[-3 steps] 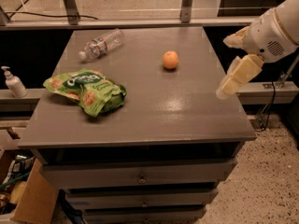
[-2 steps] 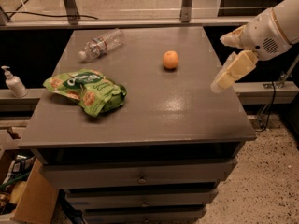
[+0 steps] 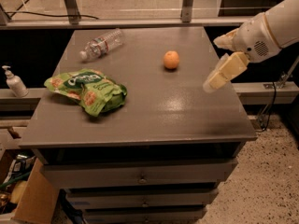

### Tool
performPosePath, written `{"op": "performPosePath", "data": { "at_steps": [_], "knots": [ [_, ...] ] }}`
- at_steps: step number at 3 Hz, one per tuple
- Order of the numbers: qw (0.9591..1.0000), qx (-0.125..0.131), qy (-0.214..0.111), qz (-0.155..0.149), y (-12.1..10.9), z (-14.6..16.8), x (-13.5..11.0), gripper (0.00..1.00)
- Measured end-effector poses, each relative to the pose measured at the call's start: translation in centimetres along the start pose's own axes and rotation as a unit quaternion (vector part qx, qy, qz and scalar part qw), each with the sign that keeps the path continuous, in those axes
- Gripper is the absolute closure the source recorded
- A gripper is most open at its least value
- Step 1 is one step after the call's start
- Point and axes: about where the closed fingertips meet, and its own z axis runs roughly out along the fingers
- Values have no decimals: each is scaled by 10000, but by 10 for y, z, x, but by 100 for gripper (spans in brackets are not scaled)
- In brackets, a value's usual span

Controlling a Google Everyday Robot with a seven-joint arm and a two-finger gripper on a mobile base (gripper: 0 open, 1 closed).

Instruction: Pick orange

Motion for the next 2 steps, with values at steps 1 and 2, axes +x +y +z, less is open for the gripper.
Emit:
{"op": "performPosePath", "data": {
  "at_steps": [1,2],
  "knots": [
    [9996,-137,-237,55,-4,30,-10,0],
    [9991,-169,-384,-46,-15,55,-15,0]
  ]
}}
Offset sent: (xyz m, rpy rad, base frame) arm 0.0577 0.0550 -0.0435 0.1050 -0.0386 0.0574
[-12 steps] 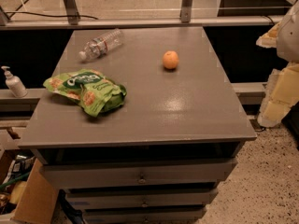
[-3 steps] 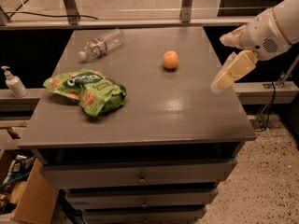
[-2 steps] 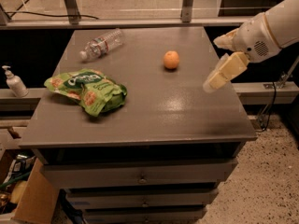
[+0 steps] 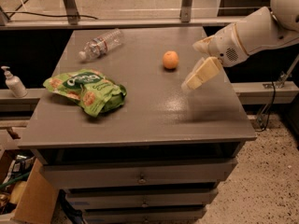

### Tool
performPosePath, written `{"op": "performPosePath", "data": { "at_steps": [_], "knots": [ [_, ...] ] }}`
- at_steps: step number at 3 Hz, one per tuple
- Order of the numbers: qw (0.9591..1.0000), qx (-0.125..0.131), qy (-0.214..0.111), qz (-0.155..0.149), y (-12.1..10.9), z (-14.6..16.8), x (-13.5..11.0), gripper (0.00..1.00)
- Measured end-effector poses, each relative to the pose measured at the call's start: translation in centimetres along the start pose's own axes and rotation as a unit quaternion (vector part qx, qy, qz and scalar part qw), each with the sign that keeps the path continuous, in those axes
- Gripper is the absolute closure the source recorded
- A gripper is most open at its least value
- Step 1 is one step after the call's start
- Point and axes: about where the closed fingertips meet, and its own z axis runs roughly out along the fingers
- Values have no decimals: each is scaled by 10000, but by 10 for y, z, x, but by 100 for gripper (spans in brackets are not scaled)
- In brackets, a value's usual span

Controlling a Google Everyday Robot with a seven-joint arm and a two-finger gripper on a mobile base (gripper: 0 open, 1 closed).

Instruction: Pick orange

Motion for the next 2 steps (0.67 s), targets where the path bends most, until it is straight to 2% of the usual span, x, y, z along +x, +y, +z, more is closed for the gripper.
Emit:
{"op": "performPosePath", "data": {
  "at_steps": [2],
  "knots": [
    [10000,-8,-59,-55,-38,29,9,0]
  ]
}}
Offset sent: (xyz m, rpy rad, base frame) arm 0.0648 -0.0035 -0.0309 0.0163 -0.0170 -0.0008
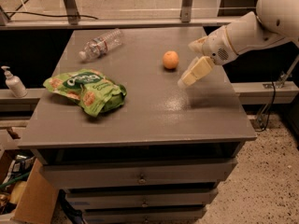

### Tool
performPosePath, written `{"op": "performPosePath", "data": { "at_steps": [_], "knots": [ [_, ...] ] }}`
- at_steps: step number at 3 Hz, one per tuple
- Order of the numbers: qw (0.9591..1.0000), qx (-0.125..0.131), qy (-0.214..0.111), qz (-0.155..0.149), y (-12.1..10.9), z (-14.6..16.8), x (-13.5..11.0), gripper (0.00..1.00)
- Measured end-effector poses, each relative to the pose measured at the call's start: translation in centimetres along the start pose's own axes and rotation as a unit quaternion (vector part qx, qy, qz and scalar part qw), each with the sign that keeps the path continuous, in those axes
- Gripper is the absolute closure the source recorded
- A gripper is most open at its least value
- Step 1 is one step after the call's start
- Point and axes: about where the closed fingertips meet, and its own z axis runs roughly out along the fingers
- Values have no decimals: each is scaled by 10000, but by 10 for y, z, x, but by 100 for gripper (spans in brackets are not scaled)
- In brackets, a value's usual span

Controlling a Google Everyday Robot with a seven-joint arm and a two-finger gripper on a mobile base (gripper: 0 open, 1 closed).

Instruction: Pick orange

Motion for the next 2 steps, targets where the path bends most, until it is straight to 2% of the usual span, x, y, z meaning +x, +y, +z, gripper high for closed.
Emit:
{"op": "performPosePath", "data": {
  "at_steps": [2],
  "knots": [
    [9996,-235,-146,9,-26,38,-8,0]
  ]
}}
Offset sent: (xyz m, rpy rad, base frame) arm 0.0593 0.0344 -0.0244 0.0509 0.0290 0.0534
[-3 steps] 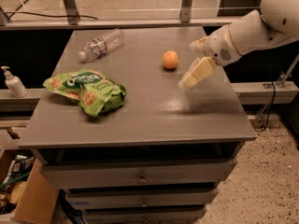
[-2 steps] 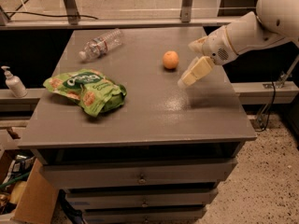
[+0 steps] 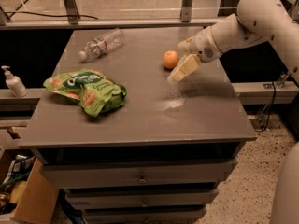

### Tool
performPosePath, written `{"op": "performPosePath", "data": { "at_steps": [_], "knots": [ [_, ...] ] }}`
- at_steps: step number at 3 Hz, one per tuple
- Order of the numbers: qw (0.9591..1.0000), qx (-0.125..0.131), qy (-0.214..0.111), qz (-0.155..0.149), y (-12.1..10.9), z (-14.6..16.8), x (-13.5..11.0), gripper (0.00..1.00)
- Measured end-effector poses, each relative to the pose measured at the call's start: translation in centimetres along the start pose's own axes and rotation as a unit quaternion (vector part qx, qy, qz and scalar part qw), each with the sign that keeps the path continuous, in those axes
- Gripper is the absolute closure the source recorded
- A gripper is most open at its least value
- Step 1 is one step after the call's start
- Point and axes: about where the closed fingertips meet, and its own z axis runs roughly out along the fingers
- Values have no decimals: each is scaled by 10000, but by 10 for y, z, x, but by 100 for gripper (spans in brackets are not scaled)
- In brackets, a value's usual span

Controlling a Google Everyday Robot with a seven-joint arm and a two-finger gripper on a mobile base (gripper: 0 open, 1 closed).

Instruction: Pick orange

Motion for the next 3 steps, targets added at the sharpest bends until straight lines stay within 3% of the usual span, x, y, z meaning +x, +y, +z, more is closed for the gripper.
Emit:
{"op": "performPosePath", "data": {
  "at_steps": [2,3],
  "knots": [
    [9999,57,-76,50,-38,15,5,0],
    [9998,56,-118,152,-47,21,7,16]
  ]
}}
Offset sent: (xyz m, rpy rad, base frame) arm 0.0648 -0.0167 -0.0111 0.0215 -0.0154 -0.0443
